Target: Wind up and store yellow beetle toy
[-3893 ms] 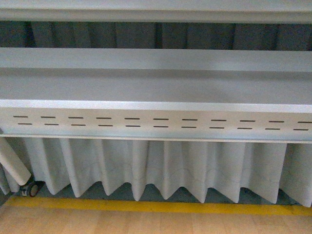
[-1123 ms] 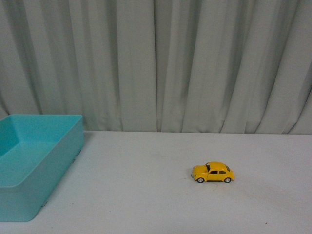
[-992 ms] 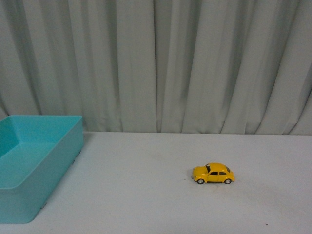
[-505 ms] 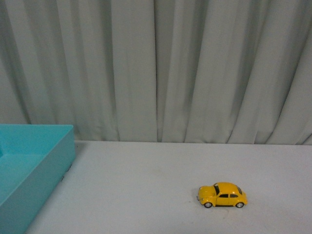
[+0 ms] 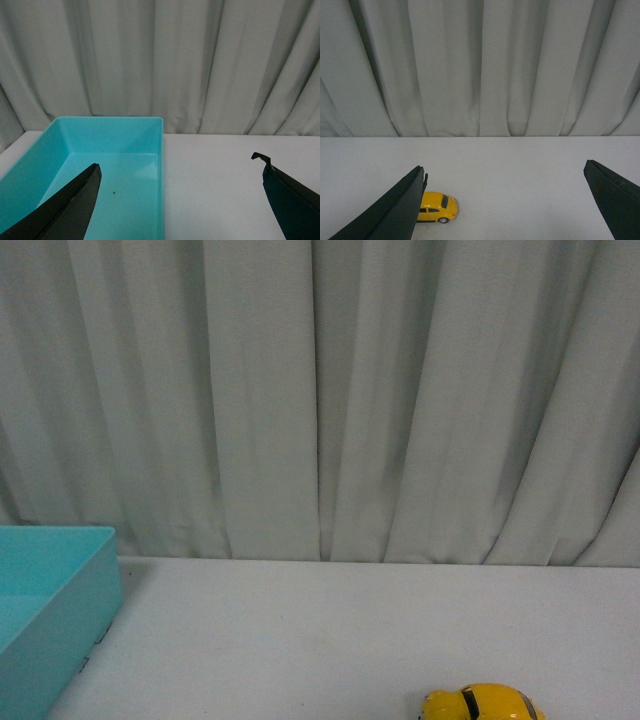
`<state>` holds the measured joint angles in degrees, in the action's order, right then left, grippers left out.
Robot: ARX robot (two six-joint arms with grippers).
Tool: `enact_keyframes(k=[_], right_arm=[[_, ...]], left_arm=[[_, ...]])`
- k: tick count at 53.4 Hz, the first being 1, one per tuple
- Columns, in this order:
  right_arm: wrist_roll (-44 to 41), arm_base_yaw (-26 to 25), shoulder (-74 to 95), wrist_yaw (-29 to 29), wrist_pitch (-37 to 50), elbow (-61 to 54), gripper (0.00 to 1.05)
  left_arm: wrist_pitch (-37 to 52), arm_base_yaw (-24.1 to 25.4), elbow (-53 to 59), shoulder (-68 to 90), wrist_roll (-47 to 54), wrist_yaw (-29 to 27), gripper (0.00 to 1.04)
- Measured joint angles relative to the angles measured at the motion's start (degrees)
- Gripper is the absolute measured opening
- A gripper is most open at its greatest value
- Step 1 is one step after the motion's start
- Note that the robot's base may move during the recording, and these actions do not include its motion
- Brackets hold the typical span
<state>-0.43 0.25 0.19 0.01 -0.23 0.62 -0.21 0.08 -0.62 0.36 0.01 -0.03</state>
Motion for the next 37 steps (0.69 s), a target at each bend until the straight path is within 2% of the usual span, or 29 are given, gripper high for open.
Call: enact_keyframes(k=[37], right_arm=[[0.0, 0.0, 0.0, 0.0, 0.0, 0.0, 0.98]], left_arm=[[0.0, 0.0, 0.0, 0.0, 0.0, 0.0, 0.98]])
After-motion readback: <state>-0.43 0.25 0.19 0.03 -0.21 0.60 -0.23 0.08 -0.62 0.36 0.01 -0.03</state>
